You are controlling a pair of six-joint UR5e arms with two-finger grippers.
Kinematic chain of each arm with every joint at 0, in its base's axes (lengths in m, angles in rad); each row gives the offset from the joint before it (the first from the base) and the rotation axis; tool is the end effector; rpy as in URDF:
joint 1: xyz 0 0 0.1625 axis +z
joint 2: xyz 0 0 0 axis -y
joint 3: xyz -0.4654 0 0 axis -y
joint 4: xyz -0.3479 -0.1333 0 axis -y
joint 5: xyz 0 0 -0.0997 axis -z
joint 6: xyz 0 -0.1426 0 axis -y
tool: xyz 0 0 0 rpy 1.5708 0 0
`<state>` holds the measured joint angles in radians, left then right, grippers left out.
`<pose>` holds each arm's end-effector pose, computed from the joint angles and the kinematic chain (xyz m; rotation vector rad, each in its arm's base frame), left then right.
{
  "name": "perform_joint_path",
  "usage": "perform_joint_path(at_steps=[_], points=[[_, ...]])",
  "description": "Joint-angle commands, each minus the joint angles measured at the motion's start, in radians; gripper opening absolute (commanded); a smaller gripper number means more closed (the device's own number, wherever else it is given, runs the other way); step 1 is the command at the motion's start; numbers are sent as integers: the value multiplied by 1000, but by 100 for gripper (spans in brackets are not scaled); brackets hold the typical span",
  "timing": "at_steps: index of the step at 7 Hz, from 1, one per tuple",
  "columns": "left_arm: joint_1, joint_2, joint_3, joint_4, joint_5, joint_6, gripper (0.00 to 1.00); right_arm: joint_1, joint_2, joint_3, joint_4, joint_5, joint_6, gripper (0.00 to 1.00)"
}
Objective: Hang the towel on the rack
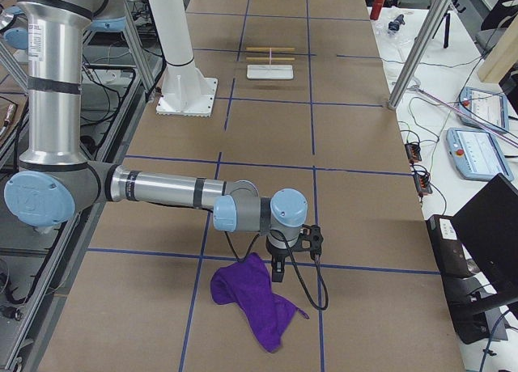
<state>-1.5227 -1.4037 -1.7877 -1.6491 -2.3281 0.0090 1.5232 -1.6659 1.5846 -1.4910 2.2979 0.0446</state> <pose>-0.0169 -0.3834 0.6941 0.1072 0.7588 0.1028 0.0193 -0.4035 0.7607 -0.0349 -0.7263 -0.0023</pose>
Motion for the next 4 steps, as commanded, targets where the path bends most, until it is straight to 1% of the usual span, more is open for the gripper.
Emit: perform_joint_path(at_steps=[1,2,3,4], points=[[1,-1,-2,-1,0,5,100,0,0,2,0,0,-2,100],[-1,6,-7,-1,0,5,100,0,0,3,0,3,-3,100],[2,0,-10,-3,10,6,100,0,0,9,27,0,-9,100],[4,-4,-30,-6,7,6,100,0,-17,8,119,-2,-6,100]])
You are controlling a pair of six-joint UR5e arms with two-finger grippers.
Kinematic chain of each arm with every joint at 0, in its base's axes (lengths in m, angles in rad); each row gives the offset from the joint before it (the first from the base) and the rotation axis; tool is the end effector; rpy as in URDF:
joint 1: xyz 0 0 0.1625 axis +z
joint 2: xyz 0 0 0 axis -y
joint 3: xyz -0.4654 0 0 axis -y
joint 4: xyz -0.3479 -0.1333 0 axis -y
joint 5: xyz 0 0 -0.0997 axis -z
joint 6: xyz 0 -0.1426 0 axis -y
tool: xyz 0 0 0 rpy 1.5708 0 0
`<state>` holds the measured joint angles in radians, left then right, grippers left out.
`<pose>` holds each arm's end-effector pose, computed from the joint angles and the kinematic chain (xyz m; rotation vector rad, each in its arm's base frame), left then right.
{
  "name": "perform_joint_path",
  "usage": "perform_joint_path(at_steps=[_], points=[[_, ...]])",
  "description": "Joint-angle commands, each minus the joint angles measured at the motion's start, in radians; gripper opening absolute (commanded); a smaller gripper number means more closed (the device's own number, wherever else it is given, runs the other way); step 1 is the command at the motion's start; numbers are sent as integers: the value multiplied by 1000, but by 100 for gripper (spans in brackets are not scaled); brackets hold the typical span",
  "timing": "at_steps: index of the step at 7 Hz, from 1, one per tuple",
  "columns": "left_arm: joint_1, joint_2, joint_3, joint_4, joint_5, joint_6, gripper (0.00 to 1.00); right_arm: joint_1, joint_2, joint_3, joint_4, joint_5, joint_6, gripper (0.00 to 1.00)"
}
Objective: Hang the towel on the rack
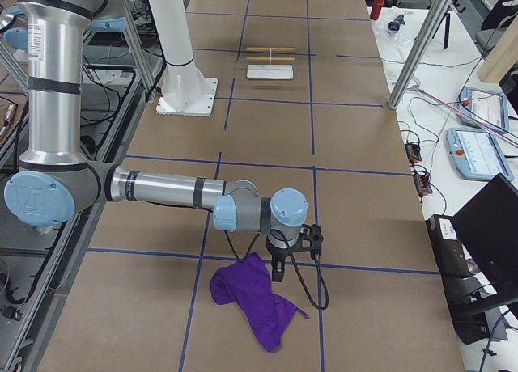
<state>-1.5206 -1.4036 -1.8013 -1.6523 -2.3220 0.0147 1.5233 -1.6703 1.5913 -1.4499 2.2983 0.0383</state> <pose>-0.0167 -0.3848 0.6881 0.1247 0.7525 0.1161 0.0192 -0.4060 0.7553 0.0088 -0.7285 -0.0240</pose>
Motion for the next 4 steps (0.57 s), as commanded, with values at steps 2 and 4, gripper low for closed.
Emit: perform_joint_path(at_steps=[2,4], points=[[0,-3,-49,-4,-7,2,100,-2,-93,-4,478,6,11,100],[0,-8,-49,-9,-8,2,100,-26,-140,-13,552,44,26,100]])
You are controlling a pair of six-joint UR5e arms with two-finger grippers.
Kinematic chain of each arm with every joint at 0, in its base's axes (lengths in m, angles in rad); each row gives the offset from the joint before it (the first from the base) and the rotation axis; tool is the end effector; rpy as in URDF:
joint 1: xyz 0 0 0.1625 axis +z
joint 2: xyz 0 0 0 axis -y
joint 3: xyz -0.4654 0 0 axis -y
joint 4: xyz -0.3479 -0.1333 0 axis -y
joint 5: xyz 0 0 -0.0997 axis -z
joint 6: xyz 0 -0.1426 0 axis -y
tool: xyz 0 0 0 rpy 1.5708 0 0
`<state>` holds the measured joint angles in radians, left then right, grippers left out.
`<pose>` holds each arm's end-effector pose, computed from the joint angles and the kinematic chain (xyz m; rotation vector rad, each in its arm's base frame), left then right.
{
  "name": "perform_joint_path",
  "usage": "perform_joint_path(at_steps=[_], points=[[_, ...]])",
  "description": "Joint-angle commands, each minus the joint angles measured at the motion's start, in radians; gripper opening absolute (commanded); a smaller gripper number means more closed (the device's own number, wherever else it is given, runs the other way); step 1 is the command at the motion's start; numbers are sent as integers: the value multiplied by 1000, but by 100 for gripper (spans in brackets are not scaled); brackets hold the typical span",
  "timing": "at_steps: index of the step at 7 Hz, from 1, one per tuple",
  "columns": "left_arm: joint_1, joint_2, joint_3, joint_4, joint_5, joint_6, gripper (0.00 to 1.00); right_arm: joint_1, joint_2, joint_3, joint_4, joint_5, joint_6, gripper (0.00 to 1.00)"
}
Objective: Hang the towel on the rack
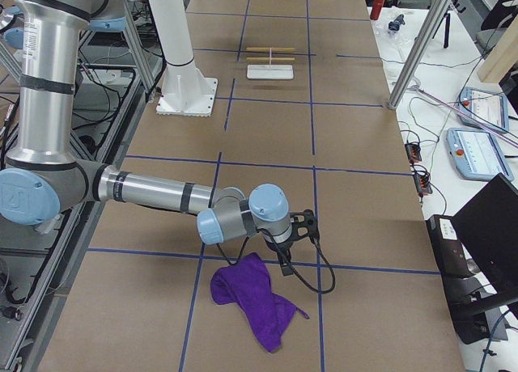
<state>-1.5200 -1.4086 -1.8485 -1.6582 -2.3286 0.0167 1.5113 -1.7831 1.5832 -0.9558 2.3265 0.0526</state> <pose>-0.0155 -0.3902 0.6631 0.1803 0.7588 0.1409 0.0131 -0.3774 0.7413 0.3527 -0.7656 -0.1633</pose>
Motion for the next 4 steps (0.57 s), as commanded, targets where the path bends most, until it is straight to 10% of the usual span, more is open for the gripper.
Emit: perform_joint_path(at_steps=[1,4], points=[[0,-3,-2,-26,-2,0,100,-41,-100,-5,118,1,120,100],[0,-3,-2,-60,-2,2,100,-248,-244,-9,412,-192,536,95]])
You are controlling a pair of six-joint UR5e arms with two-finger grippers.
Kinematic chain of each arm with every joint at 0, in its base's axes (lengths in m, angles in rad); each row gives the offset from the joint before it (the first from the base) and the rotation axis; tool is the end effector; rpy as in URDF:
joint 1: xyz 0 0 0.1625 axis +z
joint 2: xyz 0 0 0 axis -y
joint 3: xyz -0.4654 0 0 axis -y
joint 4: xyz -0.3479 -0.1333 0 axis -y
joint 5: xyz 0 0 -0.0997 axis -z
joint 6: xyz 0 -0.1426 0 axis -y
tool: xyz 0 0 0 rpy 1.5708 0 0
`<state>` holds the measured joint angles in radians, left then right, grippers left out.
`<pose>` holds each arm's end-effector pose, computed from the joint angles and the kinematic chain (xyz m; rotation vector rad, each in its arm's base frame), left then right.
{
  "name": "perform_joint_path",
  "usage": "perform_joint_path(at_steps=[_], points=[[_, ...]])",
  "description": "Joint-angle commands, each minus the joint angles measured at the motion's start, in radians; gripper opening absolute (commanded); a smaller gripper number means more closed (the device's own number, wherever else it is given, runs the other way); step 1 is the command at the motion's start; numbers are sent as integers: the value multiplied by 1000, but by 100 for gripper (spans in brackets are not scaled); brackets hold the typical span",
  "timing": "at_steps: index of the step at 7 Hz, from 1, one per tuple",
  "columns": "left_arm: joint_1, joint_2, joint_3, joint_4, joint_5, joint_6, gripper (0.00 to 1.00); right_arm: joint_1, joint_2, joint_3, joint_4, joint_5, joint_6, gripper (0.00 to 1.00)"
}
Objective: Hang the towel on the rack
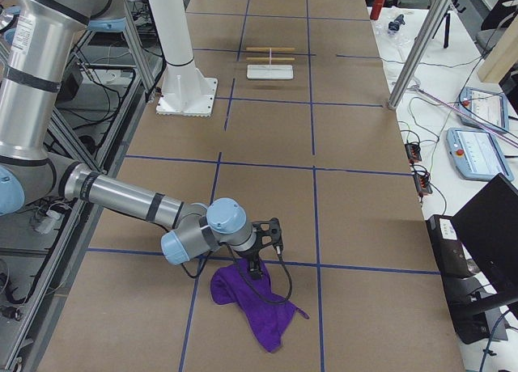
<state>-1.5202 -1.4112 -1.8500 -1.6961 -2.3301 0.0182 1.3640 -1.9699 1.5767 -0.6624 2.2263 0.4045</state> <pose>-0.0152 -0.3945 0.6566 0.2209 0.7597 0.1581 -0.0127 -0.2864 0.7739 0.2803 -0.7595 0.0180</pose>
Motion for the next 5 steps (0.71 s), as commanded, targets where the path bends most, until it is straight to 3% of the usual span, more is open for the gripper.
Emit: perform_joint_path(at_steps=[1,2,3,5], points=[[0,0,0,-30,0,0,100,-155,-81,-48,188,-129,295,83],[0,0,0,-31,0,0,100,-180,-80,-137,283,-158,351,73],[2,0,0,-43,0,0,100,-198,-79,-167,340,-169,414,66],[0,0,0,-57,0,0,100,-256,-79,-185,342,-191,430,62]])
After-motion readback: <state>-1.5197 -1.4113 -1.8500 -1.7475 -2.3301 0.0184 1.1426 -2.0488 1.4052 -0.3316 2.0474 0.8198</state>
